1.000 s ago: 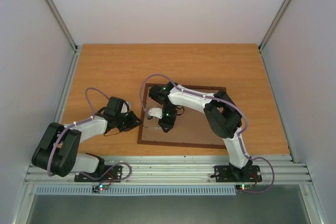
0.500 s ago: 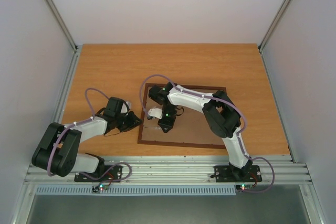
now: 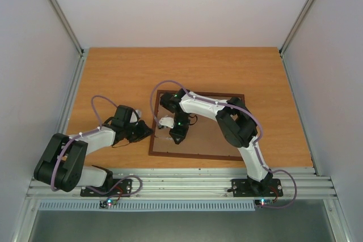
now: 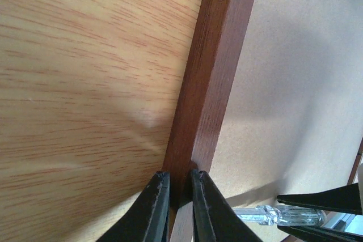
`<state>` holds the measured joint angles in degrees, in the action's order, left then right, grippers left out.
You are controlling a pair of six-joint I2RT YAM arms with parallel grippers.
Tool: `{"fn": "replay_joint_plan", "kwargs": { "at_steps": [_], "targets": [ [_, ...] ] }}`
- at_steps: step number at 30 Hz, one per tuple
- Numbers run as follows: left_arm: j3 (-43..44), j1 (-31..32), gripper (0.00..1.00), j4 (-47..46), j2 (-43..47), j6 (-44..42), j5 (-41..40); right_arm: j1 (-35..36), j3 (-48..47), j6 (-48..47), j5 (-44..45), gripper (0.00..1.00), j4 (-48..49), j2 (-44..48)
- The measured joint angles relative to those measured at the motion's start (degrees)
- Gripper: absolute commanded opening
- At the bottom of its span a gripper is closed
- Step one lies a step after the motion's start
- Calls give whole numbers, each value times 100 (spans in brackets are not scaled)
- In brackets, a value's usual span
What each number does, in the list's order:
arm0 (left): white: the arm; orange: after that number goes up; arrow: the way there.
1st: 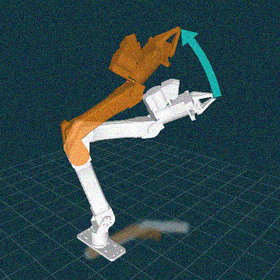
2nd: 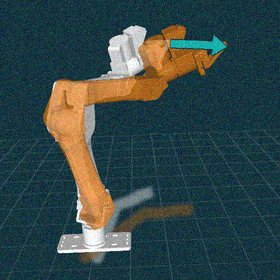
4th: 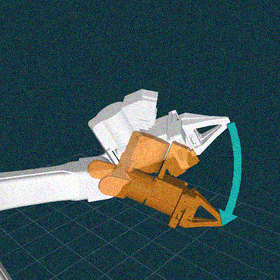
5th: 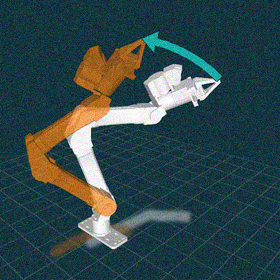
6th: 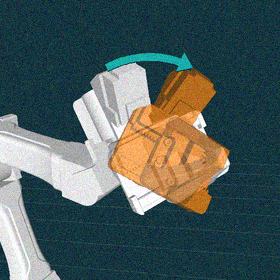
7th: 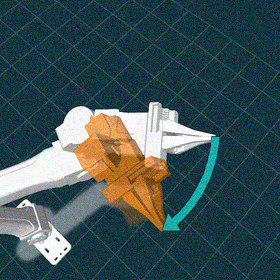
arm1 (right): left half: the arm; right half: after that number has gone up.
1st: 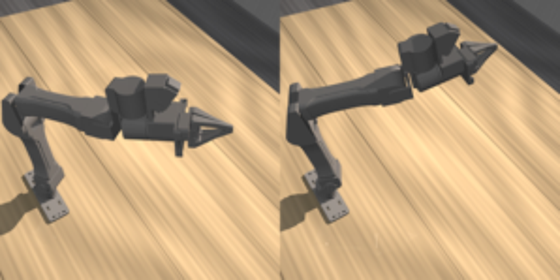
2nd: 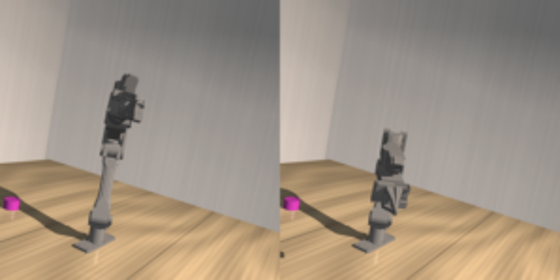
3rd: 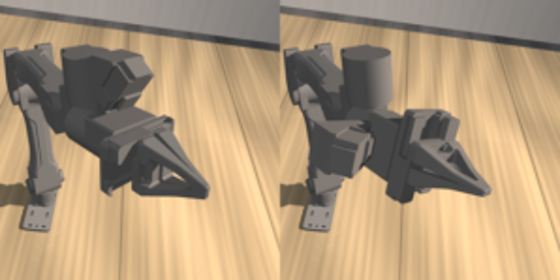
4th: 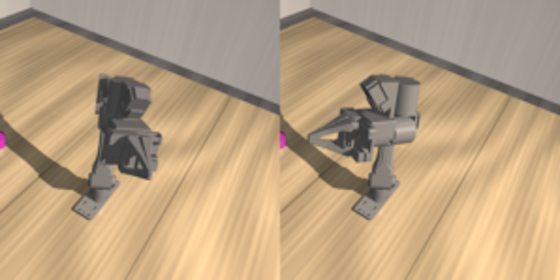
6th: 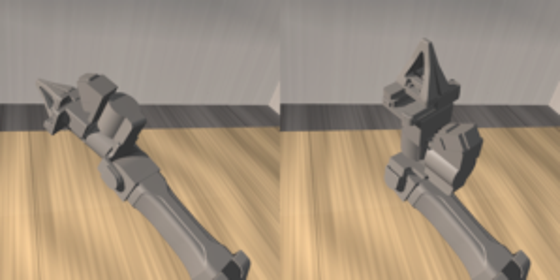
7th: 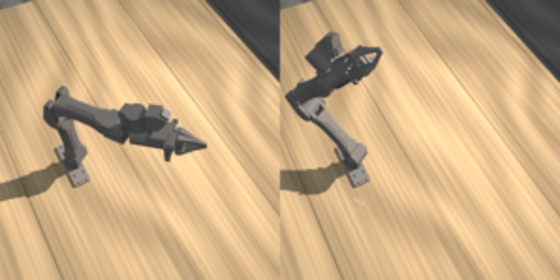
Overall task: Take the photo out of the frame
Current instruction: Release the photo frame item from the photo frame.
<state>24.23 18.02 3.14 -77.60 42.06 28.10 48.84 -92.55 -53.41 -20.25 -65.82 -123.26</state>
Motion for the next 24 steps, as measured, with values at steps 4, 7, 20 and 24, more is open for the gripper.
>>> {"fn": "replay_joint_plan", "kwargs": {
  "at_steps": [4, 7, 20, 24],
  "targets": [
    [-2, 0, 12, -2, 2, 2, 0, -4, -28, 35, -46, 1, -11, -28],
    [-2, 0, 12, -2, 2, 2, 0, -4, -39, 46, -59, 1, -28, -39],
    [-4, 4, 12, 0, 11, 9, 0, -74, 127, 59, -164, 1, -2, 28],
    [-4, 4, 12, -2, 11, 9, 0, -74, 142, 61, -166, 1, -7, 42]
  ]
}}
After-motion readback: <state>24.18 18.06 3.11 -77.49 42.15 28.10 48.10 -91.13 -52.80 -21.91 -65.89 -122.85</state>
